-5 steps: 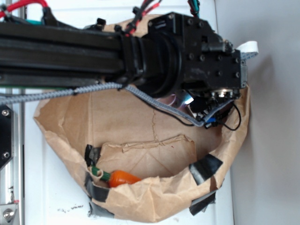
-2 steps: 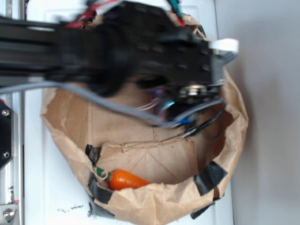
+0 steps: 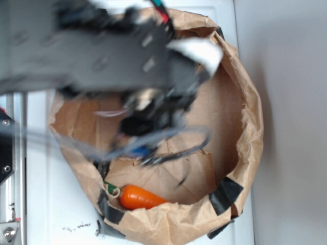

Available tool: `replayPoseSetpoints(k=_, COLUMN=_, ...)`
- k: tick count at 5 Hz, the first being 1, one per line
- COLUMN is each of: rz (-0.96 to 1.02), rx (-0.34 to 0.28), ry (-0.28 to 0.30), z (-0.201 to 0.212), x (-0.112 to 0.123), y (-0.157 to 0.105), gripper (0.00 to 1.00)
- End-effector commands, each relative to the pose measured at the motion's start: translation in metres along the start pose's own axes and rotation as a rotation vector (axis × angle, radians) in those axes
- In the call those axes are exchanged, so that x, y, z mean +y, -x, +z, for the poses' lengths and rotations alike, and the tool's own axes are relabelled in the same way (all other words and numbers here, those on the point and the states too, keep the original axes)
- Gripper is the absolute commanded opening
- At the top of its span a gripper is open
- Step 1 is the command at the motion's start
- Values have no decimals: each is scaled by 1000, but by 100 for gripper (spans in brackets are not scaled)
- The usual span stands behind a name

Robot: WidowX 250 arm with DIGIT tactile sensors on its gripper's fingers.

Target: Grab the gray animal.

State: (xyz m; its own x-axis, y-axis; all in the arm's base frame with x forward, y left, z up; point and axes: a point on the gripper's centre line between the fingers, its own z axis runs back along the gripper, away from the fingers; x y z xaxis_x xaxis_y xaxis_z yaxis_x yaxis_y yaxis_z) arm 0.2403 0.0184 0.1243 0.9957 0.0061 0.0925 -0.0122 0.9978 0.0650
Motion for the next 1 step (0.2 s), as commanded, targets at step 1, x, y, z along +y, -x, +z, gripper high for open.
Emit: replayPoseSetpoints(k=1, rz=-158, rx=-208, ry=129, z=14, x=6, y=13, gripper=0)
